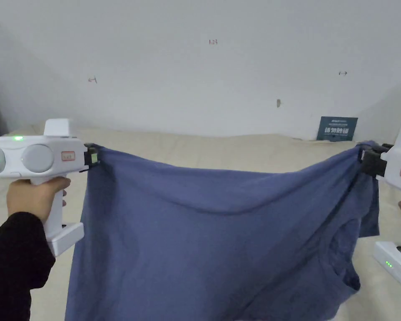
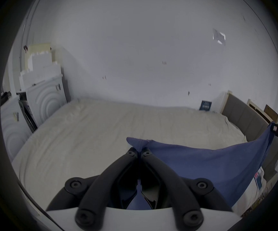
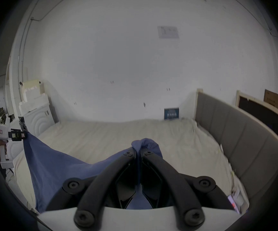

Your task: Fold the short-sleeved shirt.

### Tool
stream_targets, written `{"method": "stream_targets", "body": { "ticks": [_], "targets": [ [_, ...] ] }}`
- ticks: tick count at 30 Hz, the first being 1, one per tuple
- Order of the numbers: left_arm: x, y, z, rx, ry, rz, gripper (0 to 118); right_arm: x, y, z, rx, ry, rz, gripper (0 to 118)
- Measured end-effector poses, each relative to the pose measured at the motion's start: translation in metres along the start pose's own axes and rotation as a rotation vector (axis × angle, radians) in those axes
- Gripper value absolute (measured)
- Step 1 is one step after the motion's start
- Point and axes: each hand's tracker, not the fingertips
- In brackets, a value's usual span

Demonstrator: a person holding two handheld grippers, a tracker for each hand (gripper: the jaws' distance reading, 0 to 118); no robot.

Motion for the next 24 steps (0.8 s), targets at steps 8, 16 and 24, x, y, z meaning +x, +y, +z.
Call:
{"method": "stream_targets", "body": {
  "ticks": [8,16,24],
  "targets": [
    [0.000,0.080,-0.012,0.102,0.074,-0.017,0,0.002,0.084,-0.032,0.096,-0.005,0.018,1],
    [0.011,0.135,-0.024,0.187,0.060,-0.009,0,0.009,0.148,-0.057,0.176,-0.026,0.076,1],
    [0.026,0.131,-0.069,0.169,0.056,-0.091,0,0.023,0.141,-0.098,0.166,-0.044,0.112,1]
  ]
}}
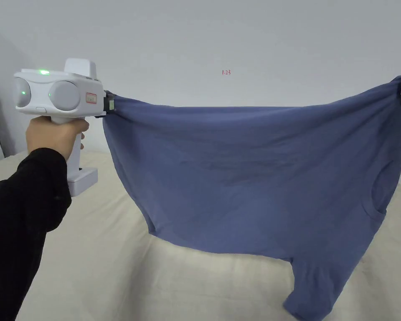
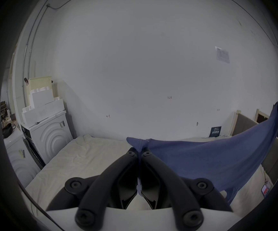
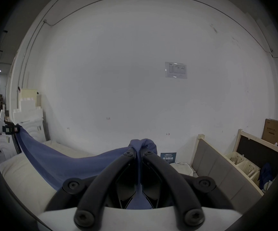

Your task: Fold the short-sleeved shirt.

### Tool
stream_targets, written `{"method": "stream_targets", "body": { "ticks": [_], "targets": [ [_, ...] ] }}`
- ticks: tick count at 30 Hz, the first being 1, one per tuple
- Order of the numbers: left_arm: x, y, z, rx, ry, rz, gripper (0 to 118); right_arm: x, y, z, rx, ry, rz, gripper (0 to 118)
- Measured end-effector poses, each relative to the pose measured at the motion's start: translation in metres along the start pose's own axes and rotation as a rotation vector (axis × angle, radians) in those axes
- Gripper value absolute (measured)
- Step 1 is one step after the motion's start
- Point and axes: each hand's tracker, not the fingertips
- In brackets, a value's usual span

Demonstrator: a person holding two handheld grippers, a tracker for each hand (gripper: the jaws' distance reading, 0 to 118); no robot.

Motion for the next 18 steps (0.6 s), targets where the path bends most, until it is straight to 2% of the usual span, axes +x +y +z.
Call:
{"method": "stream_targets", "body": {
  "ticks": [9,13,18],
  "targets": [
    [0.016,-0.112,-0.052,-0.162,-0.015,-0.037,0,0.002,-0.139,-0.039,-0.222,0.003,-0.046,1],
    [0.021,-0.167,-0.054,-0.240,-0.023,-0.050,0,-0.004,-0.199,-0.032,-0.307,0.009,-0.077,1],
    [0.017,-0.230,-0.030,-0.306,-0.043,0.000,0,-0.015,-0.257,0.008,-0.383,0.031,-0.077,1]
  ]
}}
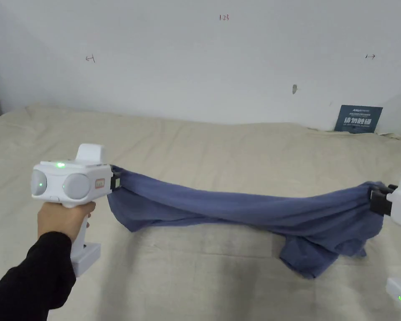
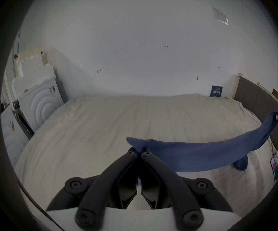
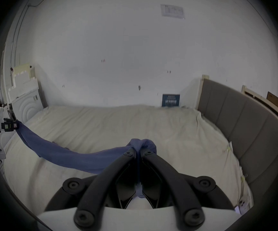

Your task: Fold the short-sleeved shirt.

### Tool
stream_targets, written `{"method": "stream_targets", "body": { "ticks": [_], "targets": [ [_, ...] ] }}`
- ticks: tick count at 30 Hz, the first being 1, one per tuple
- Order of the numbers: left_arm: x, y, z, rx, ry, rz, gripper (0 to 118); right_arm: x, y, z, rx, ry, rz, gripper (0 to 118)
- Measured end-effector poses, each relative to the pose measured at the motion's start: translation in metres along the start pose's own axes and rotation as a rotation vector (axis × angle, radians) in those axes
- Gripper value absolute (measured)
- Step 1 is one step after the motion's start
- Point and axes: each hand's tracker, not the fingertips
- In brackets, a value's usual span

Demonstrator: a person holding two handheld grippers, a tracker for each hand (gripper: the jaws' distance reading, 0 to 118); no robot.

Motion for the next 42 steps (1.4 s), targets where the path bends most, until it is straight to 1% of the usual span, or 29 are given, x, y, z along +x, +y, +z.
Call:
{"method": "stream_targets", "body": {
  "ticks": [5,11,14,19,20,23,27,28,33,35,42],
  "targets": [
    [-0.009,-0.072,0.025,-0.076,-0.018,0.045,0,-0.010,-0.069,0.040,-0.057,0.025,-0.004,1],
    [-0.024,-0.153,0.056,-0.171,-0.028,0.087,0,-0.026,-0.141,0.100,-0.128,0.048,-0.038,1],
    [-0.029,-0.186,0.081,-0.199,-0.025,0.105,0,-0.028,-0.170,0.133,-0.147,0.051,-0.069,1],
    [-0.040,-0.229,0.118,-0.244,-0.007,0.077,0,-0.030,-0.203,0.184,-0.169,0.039,-0.114,1],
    [-0.042,-0.237,0.127,-0.246,-0.005,0.075,0,-0.023,-0.212,0.190,-0.172,0.038,-0.118,1],
    [-0.046,-0.255,0.149,-0.254,-0.004,0.069,0,-0.018,-0.227,0.211,-0.184,0.030,-0.128,1],
    [-0.047,-0.274,0.170,-0.258,-0.010,0.061,0,-0.009,-0.247,0.226,-0.208,0.020,-0.120,1],
    [-0.046,-0.278,0.173,-0.262,-0.009,0.057,0,-0.014,-0.249,0.230,-0.215,0.018,-0.122,1],
    [-0.041,-0.299,0.178,-0.284,-0.004,0.038,0,-0.011,-0.266,0.233,-0.257,-0.011,-0.135,1],
    [-0.039,-0.305,0.175,-0.303,-0.002,0.042,0,-0.006,-0.273,0.222,-0.294,-0.029,-0.134,1],
    [-0.033,-0.324,0.155,-0.358,0.032,0.056,0,-0.012,-0.305,0.186,-0.451,-0.090,-0.120,1]
  ]
}}
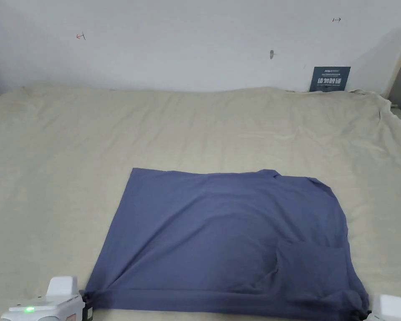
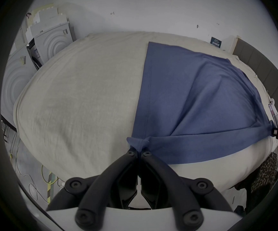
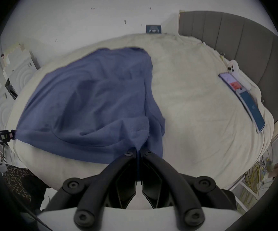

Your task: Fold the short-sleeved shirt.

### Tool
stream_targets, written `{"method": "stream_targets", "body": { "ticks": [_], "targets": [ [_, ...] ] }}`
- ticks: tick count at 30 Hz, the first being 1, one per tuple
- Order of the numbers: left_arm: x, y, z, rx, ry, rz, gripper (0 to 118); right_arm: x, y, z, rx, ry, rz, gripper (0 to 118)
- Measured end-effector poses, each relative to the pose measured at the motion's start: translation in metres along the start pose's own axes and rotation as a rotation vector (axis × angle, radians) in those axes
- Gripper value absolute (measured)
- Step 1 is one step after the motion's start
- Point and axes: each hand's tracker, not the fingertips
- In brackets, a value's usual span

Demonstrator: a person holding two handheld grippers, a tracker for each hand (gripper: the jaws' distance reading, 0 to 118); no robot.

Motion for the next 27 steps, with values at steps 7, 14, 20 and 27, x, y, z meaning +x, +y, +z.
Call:
{"method": "stream_targets", "body": {
  "ticks": [7,14,20,27],
  "targets": [
    [0.006,0.010,0.011,-0.018,0.021,-0.009,21,-0.020,0.006,0.018,-0.002,-0.034,0.000,10],
    [0.020,0.051,0.069,0.224,0.019,0.042,115,-0.031,0.052,0.081,0.257,-0.006,0.006,98],
    [0.042,0.090,0.117,0.431,0.017,0.045,114,-0.054,0.090,0.128,0.465,0.008,0.053,97],
    [0.062,0.092,0.136,0.589,0.023,-0.017,38,-0.076,0.095,0.151,0.602,-0.041,0.089,37]
  ]
}}
